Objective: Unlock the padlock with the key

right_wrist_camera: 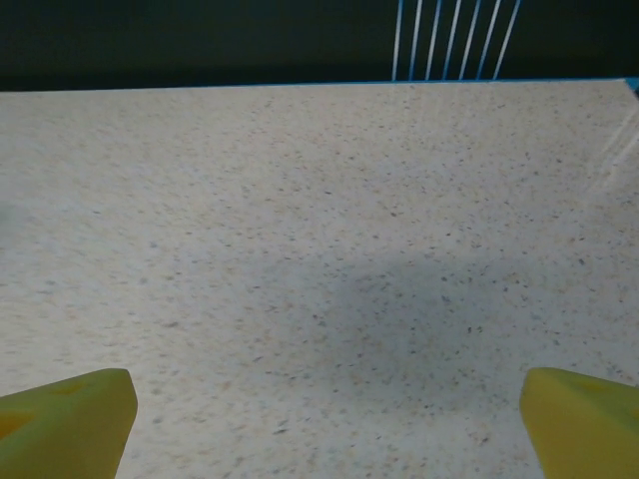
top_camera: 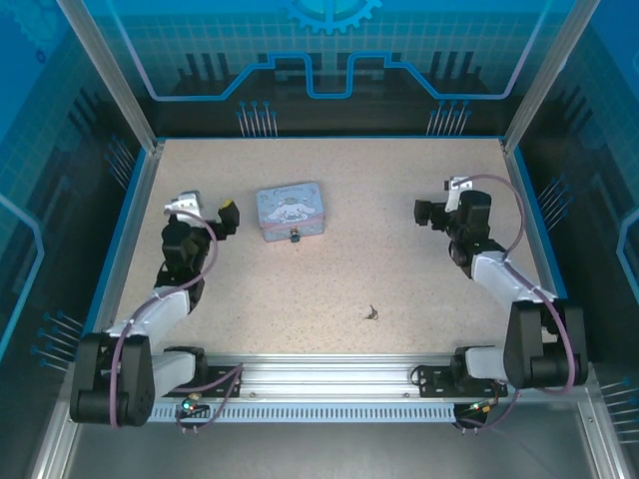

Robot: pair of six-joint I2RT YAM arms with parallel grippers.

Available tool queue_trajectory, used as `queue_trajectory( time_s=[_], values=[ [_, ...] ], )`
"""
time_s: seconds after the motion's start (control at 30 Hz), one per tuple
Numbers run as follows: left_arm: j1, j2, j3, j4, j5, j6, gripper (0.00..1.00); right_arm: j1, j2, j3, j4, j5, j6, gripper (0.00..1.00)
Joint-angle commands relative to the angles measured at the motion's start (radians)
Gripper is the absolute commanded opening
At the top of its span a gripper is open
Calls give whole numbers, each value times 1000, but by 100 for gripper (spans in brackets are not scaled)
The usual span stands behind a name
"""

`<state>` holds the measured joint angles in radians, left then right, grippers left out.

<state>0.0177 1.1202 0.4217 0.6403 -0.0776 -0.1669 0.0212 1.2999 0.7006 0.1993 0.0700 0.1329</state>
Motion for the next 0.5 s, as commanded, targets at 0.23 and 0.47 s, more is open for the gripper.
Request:
queue_trajectory(
  time_s=[0.23, 0.47],
  values=[
    [-20, -167, 146, -496, 179, -228, 99, 149, -148, 172, -687, -90, 225, 98],
    [-96, -235, 164, -684, 275, -291, 99, 329, -207, 130, -783, -93, 410, 95]
  ],
)
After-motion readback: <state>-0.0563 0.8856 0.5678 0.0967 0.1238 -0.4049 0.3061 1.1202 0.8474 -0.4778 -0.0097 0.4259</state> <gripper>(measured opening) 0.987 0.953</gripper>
